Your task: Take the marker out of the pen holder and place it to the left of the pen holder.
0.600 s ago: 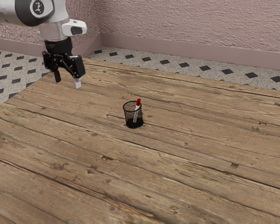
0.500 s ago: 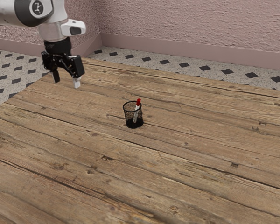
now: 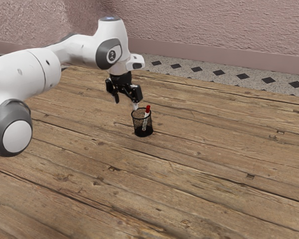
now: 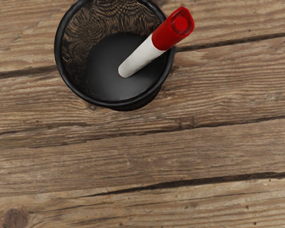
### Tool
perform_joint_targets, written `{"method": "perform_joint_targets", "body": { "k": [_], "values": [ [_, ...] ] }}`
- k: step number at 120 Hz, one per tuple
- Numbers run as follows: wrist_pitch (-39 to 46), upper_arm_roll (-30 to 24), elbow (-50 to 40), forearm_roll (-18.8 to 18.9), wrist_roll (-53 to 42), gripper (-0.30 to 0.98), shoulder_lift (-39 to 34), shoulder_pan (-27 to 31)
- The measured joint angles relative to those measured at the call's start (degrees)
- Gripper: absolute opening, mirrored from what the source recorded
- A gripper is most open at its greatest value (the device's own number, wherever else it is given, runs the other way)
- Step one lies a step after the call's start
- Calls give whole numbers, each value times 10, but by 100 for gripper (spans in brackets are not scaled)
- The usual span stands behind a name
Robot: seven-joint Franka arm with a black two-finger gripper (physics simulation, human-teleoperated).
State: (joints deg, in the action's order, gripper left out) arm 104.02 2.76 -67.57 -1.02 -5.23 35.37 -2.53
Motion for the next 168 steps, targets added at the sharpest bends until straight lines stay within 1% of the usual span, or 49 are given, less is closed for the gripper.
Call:
{"method": "perform_joint_targets", "body": {
  "k": [15,51,81,115,168],
  "values": [
    [48,3,13,-1,0,69,24,-13],
    [149,2,17,-2,2,69,72,-23],
    [221,-1,51,-1,-10,69,116,-24],
    [258,-1,55,-2,-29,69,136,-22],
    [270,1,40,-2,-49,67,133,-21]
  ]
}}
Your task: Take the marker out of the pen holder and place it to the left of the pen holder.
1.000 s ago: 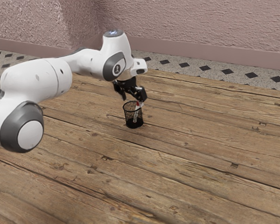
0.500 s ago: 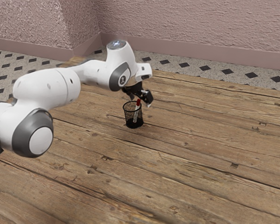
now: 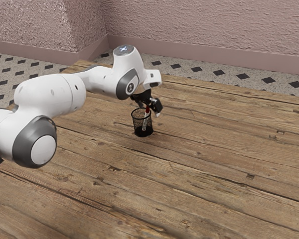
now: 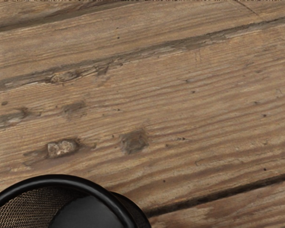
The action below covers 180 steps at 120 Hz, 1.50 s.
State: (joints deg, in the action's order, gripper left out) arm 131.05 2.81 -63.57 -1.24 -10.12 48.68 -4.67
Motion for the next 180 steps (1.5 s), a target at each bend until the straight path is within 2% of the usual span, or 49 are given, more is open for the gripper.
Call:
{"method": "perform_joint_targets", "body": {
  "k": [30,72,102,133,163,180],
  "values": [
    [1,1,-7,-2,-6,29,-7,0],
    [3,2,-12,7,-14,-5,-15,-1],
    [4,4,-105,15,-6,-10,-102,-2],
    [5,16,-158,19,1,-10,-170,-2],
    [2,20,-162,65,7,-10,-225,-9],
    [1,22,-155,104,8,-10,-222,9]
  ]
}}
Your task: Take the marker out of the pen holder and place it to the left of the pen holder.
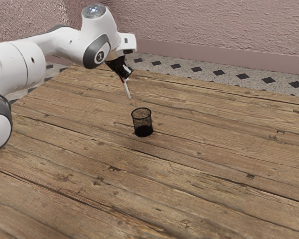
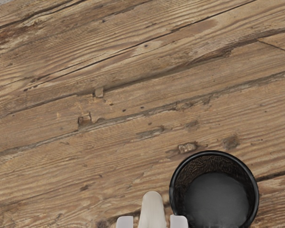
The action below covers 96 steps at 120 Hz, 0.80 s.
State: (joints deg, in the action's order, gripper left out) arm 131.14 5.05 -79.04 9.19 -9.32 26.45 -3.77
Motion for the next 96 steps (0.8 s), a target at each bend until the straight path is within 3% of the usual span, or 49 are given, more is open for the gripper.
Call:
{"method": "perform_joint_targets", "body": {
  "k": [18,41,96],
  "values": [
    [2,-1,47,35,-2,-10,53,36],
    [28,-28,144,45,-14,-10,145,78],
    [154,-64,146,31,-36,-10,215,120]
  ]
}}
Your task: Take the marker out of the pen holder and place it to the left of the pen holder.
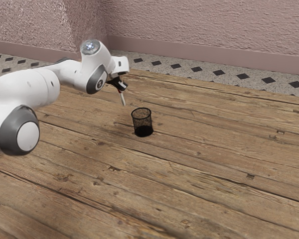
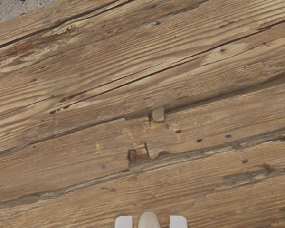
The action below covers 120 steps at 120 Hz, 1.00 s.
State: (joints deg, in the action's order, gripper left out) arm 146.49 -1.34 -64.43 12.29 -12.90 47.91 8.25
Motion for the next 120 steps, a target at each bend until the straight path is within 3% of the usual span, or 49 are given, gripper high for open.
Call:
{"method": "perform_joint_targets", "body": {
  "k": [39,59,71,77,89,106,120],
  "values": [
    [22,-8,0,-12,-9,-10,22,2],
    [25,-9,-1,-40,-25,27,20,2],
    [26,-8,-18,-48,-34,43,3,1],
    [26,-6,-56,-51,-37,48,-38,-2],
    [2,23,-227,-65,-43,56,-234,-36],
    [-225,29,-273,-78,-33,62,-462,-51],
    [-383,27,-276,-72,-26,65,-522,-56]
  ]
}}
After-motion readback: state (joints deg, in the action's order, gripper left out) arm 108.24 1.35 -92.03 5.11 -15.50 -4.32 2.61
